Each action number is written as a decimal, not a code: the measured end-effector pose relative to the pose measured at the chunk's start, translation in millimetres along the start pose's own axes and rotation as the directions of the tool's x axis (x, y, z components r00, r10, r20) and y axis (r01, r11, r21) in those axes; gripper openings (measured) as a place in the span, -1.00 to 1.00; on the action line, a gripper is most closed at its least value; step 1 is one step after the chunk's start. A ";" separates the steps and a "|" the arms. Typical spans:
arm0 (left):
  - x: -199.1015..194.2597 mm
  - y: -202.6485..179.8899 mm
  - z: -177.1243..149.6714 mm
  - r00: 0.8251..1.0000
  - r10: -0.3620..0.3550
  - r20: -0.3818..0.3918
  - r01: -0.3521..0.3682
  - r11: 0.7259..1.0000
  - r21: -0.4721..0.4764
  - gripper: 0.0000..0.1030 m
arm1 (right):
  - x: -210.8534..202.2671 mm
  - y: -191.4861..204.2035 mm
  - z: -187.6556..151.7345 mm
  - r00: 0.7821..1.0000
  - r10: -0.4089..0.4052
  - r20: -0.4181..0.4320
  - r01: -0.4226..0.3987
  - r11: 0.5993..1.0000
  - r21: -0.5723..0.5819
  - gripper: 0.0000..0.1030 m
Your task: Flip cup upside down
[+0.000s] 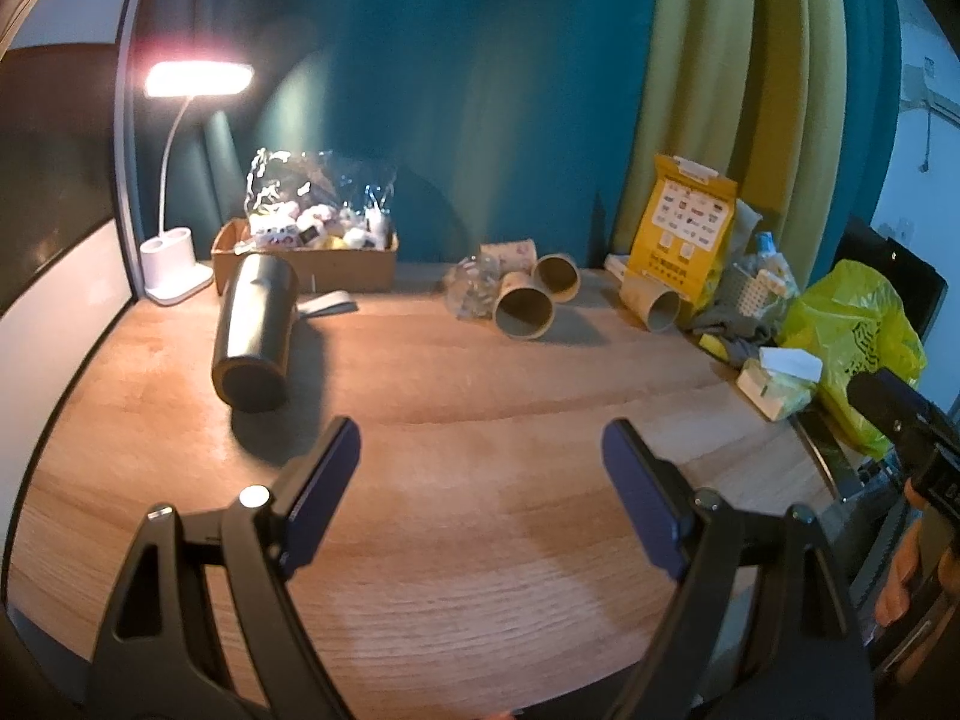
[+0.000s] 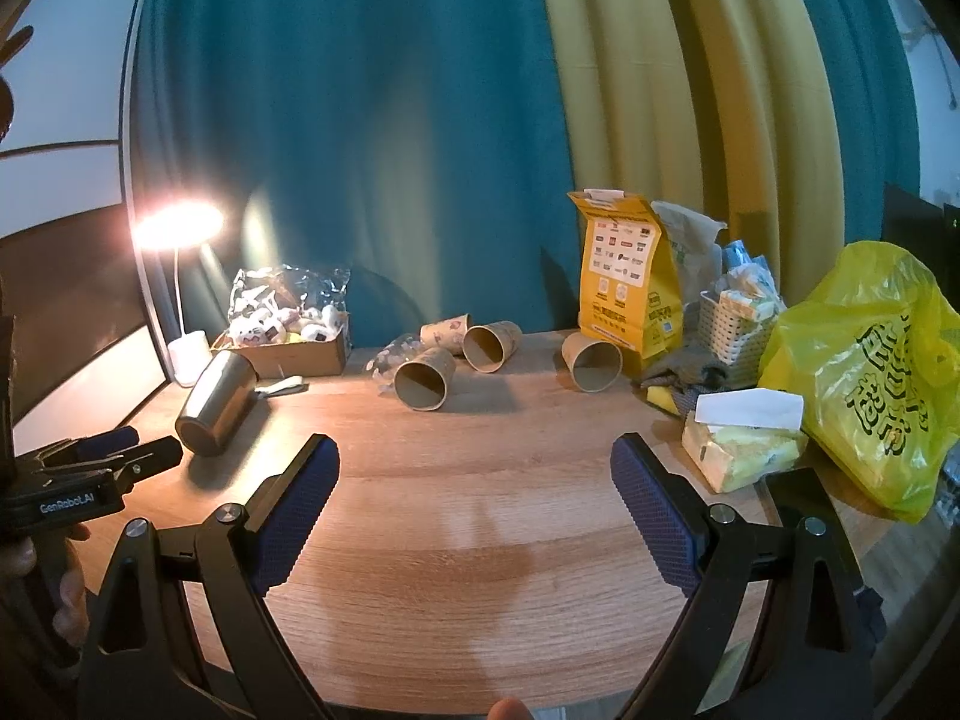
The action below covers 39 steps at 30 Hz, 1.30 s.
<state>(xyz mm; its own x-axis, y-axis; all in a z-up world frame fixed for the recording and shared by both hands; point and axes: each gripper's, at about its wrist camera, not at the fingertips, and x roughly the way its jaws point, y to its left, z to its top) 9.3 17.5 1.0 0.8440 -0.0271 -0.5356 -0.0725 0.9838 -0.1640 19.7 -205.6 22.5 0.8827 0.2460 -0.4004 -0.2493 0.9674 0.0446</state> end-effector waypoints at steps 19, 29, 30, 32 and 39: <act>-9.7 -3.7 6.7 1.000 0.003 0.030 -0.004 1.000 0.018 0.64 | 1.6 3.1 0.0 1.000 -0.001 -0.003 0.001 1.000 -0.002 0.82; -10.8 -4.2 7.7 0.999 -0.002 0.034 0.001 1.000 0.015 0.64 | 3.0 3.9 -0.3 1.000 -0.002 -0.004 0.002 1.000 -0.003 0.82; -10.8 -4.5 7.6 0.999 -0.002 0.034 0.001 1.000 0.015 0.64 | 3.1 3.7 -0.2 1.000 -0.001 -0.004 0.001 1.000 -0.002 0.82; -10.6 -4.5 8.1 0.999 -0.002 0.035 0.002 1.000 0.015 0.64 | 3.8 4.1 -0.2 1.000 -0.002 -0.004 0.002 1.000 -0.003 0.82; -6.9 -7.8 8.2 1.000 0.001 0.027 -0.001 1.000 0.017 0.64 | 5.5 4.8 -0.6 1.000 -0.001 -0.009 0.001 1.000 -0.003 0.82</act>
<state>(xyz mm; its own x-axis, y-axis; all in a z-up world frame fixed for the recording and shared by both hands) 8.4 11.5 12.8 0.8578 -0.0215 -0.5136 -0.0646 0.9867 -0.1492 23.2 -199.6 19.9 0.8795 0.2446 -0.4083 -0.2498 0.9674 0.0413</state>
